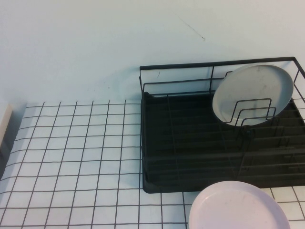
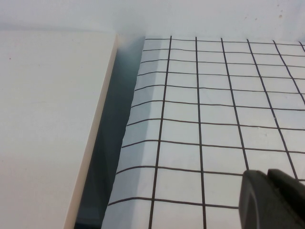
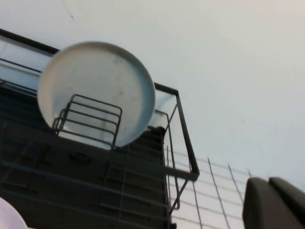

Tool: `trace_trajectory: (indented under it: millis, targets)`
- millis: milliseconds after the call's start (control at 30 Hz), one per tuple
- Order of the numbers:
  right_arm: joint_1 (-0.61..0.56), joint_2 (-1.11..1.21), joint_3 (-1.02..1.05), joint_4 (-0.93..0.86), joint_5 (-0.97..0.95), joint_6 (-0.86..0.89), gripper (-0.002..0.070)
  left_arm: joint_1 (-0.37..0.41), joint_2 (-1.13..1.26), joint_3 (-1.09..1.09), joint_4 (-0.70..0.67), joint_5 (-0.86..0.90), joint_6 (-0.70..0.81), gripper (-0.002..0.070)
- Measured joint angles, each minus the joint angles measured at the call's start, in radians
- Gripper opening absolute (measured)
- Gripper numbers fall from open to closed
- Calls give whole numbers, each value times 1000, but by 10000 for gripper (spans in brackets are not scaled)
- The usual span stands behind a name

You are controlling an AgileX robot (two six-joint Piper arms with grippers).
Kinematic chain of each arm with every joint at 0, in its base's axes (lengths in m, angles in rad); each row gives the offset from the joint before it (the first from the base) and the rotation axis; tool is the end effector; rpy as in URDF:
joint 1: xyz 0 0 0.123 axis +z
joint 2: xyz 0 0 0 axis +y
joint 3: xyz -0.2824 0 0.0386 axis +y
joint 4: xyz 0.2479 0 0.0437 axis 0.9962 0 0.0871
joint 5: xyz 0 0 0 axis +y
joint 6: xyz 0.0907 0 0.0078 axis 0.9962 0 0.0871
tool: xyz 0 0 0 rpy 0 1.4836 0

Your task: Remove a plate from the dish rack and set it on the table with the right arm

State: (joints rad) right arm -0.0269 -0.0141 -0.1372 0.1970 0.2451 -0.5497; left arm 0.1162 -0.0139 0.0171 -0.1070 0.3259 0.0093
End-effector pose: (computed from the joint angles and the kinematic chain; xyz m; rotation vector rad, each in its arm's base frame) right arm 0.0466 0.0031 0.2379 -0.2974 1.5507 -0.2648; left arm 0.0535 0.0031 0.1788 -0.1641 1.8034 -0.0138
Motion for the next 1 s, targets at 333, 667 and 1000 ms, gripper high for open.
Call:
trace_trajectory:
  millis: [333, 667, 1000]
  targets:
    - [-76, 0, 166, -170, 61, 331, -2, 0, 0, 0, 0, 0, 0, -3]
    - [-82, 0, 163, -197, 97, 364, -2, 0, 0, 0, 0, 0, 0, -3]
    - [-82, 0, 160, -197, 101, 367, -2, 0, 0, 0, 0, 0, 0, -3]
